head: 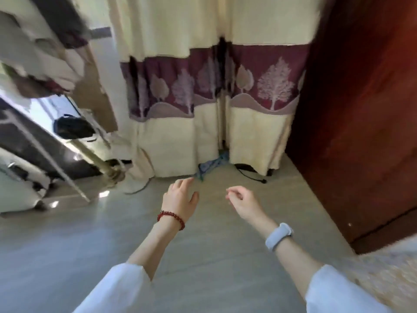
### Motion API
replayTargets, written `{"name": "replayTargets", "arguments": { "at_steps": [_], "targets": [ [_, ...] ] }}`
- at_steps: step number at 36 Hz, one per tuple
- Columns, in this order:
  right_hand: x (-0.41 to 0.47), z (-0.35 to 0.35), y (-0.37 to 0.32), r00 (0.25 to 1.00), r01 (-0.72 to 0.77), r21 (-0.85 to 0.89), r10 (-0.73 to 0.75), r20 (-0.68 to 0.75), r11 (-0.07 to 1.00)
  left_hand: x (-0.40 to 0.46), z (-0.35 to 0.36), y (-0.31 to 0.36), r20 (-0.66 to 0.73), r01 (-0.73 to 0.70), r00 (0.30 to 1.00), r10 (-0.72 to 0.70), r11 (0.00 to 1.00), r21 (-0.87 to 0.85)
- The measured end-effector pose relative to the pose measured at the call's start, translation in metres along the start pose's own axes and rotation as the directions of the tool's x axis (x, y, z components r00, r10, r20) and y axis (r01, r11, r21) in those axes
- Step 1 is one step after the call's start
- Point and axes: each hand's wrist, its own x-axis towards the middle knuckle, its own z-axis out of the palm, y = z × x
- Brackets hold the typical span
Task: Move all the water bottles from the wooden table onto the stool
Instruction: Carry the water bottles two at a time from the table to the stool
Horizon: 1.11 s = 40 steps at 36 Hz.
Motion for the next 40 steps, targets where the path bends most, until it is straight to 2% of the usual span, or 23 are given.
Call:
{"name": "replayTargets", "arguments": {
  "at_steps": [5, 11, 15, 25, 27, 32, 35, 38, 40],
  "targets": [
    [0.024, 0.145, -0.086, 0.952, 0.173, -0.103, -0.140, 0.271, 0.980, -0.031, -0.100, -0.132, -0.168, 0.239, 0.957, -0.238, 0.971, -0.014],
    [0.053, 0.292, -0.159, 0.824, 0.370, -0.184, -0.231, 0.517, 0.911, -0.067, -0.169, -0.260, -0.290, 0.466, 0.831, -0.474, 0.879, -0.102],
    [0.081, 0.390, -0.206, 0.736, 0.457, -0.184, -0.254, 0.627, 0.870, -0.069, -0.218, -0.345, -0.347, 0.562, 0.750, -0.564, 0.819, -0.117],
    [0.137, 0.653, -0.354, 0.505, 0.674, -0.068, -0.392, 0.769, 0.736, -0.041, -0.386, -0.547, -0.545, 0.690, 0.518, -0.660, 0.698, -0.190],
    [0.133, 0.707, -0.379, 0.459, 0.695, -0.036, -0.405, 0.791, 0.718, -0.054, -0.416, -0.583, -0.592, 0.714, 0.435, -0.678, 0.660, -0.232],
    [0.108, 0.851, -0.433, 0.273, 0.753, 0.055, -0.387, 0.881, 0.656, -0.112, -0.478, -0.683, -0.651, 0.774, 0.194, -0.734, 0.523, -0.359],
    [0.087, 0.940, -0.457, 0.196, 0.763, 0.104, -0.381, 0.904, 0.638, -0.143, -0.509, -0.749, -0.665, 0.786, 0.089, -0.741, 0.463, -0.411],
    [0.068, 1.028, -0.482, 0.131, 0.772, 0.145, -0.378, 0.916, 0.619, -0.168, -0.543, -0.818, -0.676, 0.779, 0.033, -0.736, 0.443, -0.443],
    [0.057, 1.084, -0.502, 0.124, 0.781, 0.138, -0.368, 0.922, 0.609, -0.181, -0.570, -0.865, -0.674, 0.775, 0.014, -0.738, 0.434, -0.459]
  ]
}}
